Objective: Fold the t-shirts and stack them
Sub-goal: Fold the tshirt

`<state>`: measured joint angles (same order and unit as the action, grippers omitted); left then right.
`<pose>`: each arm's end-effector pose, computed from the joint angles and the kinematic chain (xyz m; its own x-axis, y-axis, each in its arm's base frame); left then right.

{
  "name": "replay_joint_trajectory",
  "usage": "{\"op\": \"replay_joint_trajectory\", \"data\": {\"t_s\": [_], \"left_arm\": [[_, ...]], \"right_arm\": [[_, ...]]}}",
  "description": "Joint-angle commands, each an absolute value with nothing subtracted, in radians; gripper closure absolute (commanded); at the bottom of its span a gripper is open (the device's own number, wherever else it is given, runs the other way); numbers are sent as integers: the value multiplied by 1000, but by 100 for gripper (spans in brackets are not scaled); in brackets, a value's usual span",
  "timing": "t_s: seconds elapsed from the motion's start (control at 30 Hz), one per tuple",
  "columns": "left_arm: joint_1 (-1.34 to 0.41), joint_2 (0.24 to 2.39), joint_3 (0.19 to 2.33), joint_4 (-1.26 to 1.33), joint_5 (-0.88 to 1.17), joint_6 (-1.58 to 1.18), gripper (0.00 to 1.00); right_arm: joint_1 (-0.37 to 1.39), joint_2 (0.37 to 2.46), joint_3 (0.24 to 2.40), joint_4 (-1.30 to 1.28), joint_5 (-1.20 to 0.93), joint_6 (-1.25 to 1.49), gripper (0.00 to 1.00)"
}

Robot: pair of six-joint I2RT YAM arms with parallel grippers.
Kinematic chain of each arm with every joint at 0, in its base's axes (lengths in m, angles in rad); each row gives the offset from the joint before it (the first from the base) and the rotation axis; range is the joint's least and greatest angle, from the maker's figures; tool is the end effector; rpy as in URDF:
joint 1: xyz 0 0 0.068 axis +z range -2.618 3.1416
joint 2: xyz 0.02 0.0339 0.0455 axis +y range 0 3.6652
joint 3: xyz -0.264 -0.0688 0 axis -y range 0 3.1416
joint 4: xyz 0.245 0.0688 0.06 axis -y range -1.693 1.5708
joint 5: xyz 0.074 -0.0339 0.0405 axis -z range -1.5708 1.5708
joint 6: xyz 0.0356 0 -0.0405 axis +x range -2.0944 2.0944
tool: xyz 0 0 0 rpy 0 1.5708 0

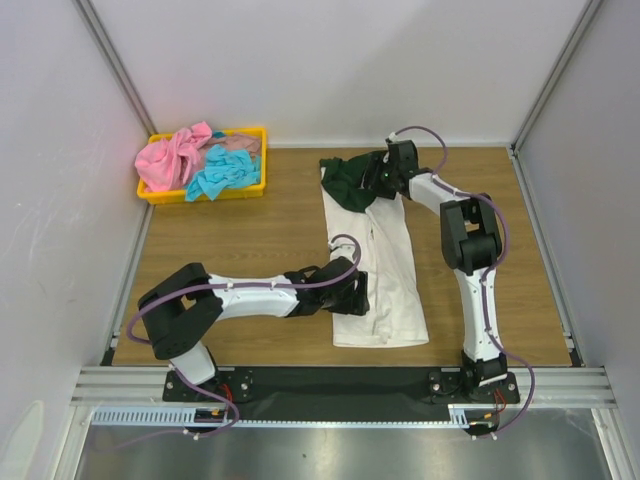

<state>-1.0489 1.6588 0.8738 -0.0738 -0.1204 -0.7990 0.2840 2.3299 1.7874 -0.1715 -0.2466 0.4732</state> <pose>0.1684 -0.2843 0.1630 -0.8519 0.0543 -0.5208 0.3024 0.8629 -0.4048 0.5011 0.1553 0.1588 -0.7641 0.2374 -0.5998 -0.1130 0.8662 0.4867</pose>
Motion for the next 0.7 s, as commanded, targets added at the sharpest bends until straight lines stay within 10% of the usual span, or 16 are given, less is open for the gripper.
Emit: {"op": "replay_joint_trajectory", "data": {"t_s": [0.0,0.67], "left_arm": [[-1054,1643,850,-87,-101,-879,28],[-1094,1526,764,-238,-126,-893,31]], "right_arm": [[307,2376,1893,-127,-238,500,30],[313,2438,1965,-140,-84,502,30]]}}
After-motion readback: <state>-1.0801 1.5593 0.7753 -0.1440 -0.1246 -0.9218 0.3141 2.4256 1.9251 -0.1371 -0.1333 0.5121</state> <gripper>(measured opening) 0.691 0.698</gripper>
